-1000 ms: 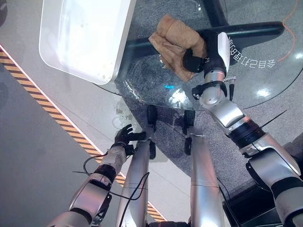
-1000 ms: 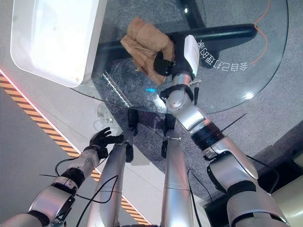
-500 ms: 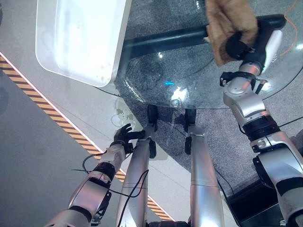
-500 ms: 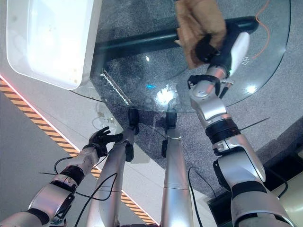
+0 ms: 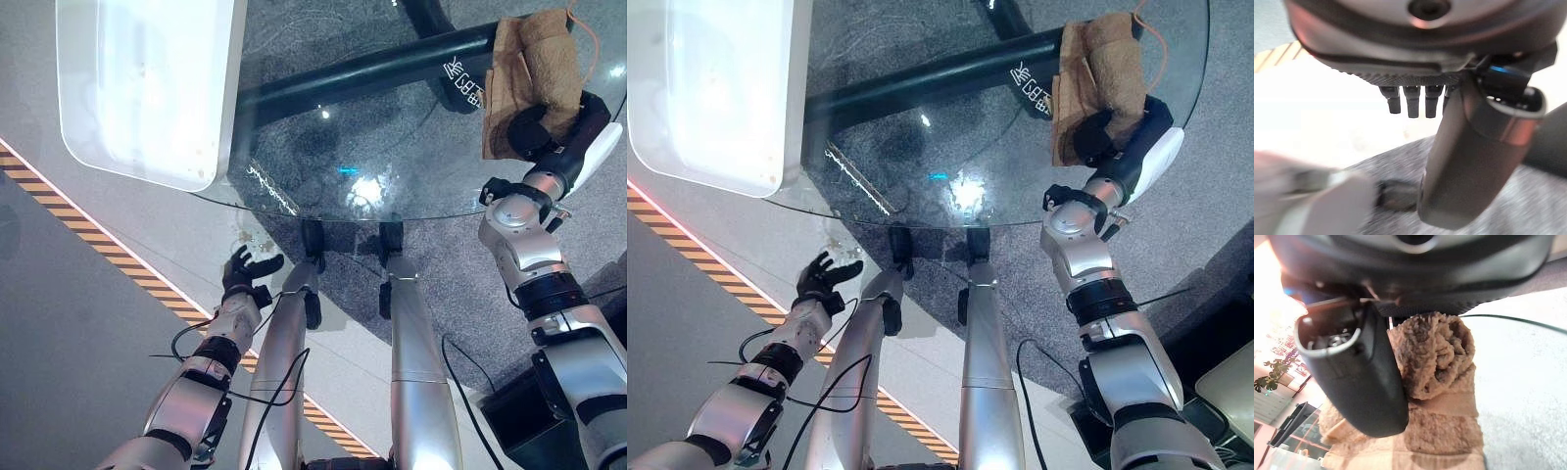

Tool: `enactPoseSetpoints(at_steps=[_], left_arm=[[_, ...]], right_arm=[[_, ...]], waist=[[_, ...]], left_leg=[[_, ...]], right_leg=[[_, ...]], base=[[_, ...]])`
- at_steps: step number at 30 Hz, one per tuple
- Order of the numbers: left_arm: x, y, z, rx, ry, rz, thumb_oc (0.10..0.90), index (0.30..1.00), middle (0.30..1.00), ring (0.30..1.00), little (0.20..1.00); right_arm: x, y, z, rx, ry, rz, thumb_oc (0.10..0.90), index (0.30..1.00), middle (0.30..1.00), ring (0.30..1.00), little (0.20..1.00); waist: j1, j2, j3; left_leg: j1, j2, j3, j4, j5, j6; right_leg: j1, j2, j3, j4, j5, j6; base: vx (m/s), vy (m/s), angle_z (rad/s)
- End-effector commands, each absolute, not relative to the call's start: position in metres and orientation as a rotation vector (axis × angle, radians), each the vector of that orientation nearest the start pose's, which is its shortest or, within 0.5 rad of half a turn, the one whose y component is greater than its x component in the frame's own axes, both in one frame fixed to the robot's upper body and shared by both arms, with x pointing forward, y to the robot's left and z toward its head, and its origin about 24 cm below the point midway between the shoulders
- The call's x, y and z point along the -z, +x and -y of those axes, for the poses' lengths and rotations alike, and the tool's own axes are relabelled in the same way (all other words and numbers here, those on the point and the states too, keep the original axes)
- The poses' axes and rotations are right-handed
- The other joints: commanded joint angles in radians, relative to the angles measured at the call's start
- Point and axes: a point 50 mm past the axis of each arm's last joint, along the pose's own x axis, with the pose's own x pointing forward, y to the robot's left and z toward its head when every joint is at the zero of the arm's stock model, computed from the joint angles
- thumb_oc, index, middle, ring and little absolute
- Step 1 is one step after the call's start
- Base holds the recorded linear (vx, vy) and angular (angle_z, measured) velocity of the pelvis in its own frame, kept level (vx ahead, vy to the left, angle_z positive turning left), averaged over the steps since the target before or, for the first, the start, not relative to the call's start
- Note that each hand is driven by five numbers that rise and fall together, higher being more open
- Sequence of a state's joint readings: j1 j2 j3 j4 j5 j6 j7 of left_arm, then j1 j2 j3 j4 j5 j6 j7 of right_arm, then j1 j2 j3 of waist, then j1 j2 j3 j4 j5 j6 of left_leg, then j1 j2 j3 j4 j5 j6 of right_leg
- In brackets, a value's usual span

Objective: Wipe the table with a cloth and put it in the basket.

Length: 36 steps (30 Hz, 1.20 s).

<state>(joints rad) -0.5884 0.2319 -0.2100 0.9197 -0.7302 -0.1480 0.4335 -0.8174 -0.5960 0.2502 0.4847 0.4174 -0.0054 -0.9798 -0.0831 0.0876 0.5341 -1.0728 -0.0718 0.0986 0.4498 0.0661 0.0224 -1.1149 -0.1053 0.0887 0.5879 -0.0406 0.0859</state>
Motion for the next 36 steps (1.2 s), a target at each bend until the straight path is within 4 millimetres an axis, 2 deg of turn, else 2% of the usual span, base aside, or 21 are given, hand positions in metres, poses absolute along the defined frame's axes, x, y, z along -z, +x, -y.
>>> enactPoseSetpoints(at_steps=[1,5,10,19,24,27,33,36], left_arm=[[0.037,0.287,-0.211,-0.591,-0.312,-0.317,0.800,0.900,0.900,0.900,0.900],[0.052,0.249,-0.221,-0.608,-0.370,-0.240,0.800,0.900,0.900,0.900,0.900],[0.048,0.233,-0.223,-0.536,-0.423,-0.149,0.800,0.900,0.900,0.900,0.900],[0.027,0.229,-0.216,-0.323,-0.533,-0.043,0.800,0.900,0.900,0.900,0.900],[0.003,0.232,-0.214,-0.188,-0.647,0.088,0.800,0.900,0.900,0.900,0.900],[-0.023,0.239,-0.210,-0.067,-0.745,0.213,0.800,0.900,0.900,0.900,0.900],[-0.054,0.246,-0.198,0.158,-0.881,0.369,0.800,0.900,0.900,0.900,0.900],[-0.062,0.249,-0.192,0.239,-0.935,0.395,0.800,0.900,0.900,0.900,0.900]], right_arm=[[-0.240,0.331,0.269,0.915,-0.089,0.629,0.100,0.300,0.300,0.300,0.200],[-0.228,0.321,0.264,0.869,-0.127,0.645,0.100,0.300,0.300,0.300,0.200],[-0.226,0.312,0.255,0.796,-0.240,0.634,0.100,0.300,0.300,0.300,0.200],[-0.218,0.309,0.234,0.586,-0.303,0.605,0.100,0.300,0.300,0.300,0.200],[-0.216,0.305,0.213,0.354,-0.167,0.636,0.100,0.300,0.300,0.300,0.200],[-0.218,0.296,0.192,0.144,-0.050,0.688,0.100,0.300,0.300,0.300,0.200],[-0.222,0.282,0.171,-0.071,0.009,0.754,0.100,0.300,0.300,0.300,0.200],[-0.225,0.278,0.165,-0.139,0.018,0.776,0.100,0.300,0.300,0.300,0.200]], waist=[[-0.014,0.079,-0.014],[0.008,0.114,-0.014],[0.021,0.139,-0.014],[0.024,0.148,-0.014],[0.023,0.146,-0.014],[0.017,0.139,-0.014],[0.005,0.121,-0.014],[0.000,0.113,-0.014]], left_leg=[[0.037,0.000,-0.110,-0.019,-0.063,-0.042],[0.078,-0.008,-0.120,-0.047,-0.057,-0.051],[0.129,-0.013,-0.115,-0.067,-0.049,-0.054],[0.200,-0.011,-0.111,-0.105,-0.024,-0.056],[0.222,-0.007,-0.108,-0.112,-0.017,-0.056],[0.230,-0.004,-0.108,-0.114,-0.017,-0.054],[0.224,0.004,-0.104,-0.109,-0.016,-0.046],[0.223,0.006,-0.104,-0.107,-0.017,-0.042]], right_leg=[[0.016,-0.020,-0.006,-0.121,0.057,0.051],[0.063,-0.021,-0.018,-0.156,0.054,0.046],[0.117,-0.015,-0.032,-0.175,0.046,0.031],[0.191,-0.002,-0.040,-0.198,0.047,0.014],[0.213,0.002,-0.043,-0.198,0.048,0.007],[0.219,0.003,-0.045,-0.197,0.048,0.006],[0.212,0.003,-0.048,-0.196,0.059,0.006],[0.211,0.002,-0.049,-0.195,0.064,0.007]], base=[[-0.05,-0.056,0.17],[-0.06,-0.050,0.18],[-0.04,-0.005,0.15],[-0.04,0.014,0.06],[-0.02,0.010,0.01],[-0.02,-0.004,0.01],[0.00,0.000,0.00],[-0.01,-0.004,0.02]])
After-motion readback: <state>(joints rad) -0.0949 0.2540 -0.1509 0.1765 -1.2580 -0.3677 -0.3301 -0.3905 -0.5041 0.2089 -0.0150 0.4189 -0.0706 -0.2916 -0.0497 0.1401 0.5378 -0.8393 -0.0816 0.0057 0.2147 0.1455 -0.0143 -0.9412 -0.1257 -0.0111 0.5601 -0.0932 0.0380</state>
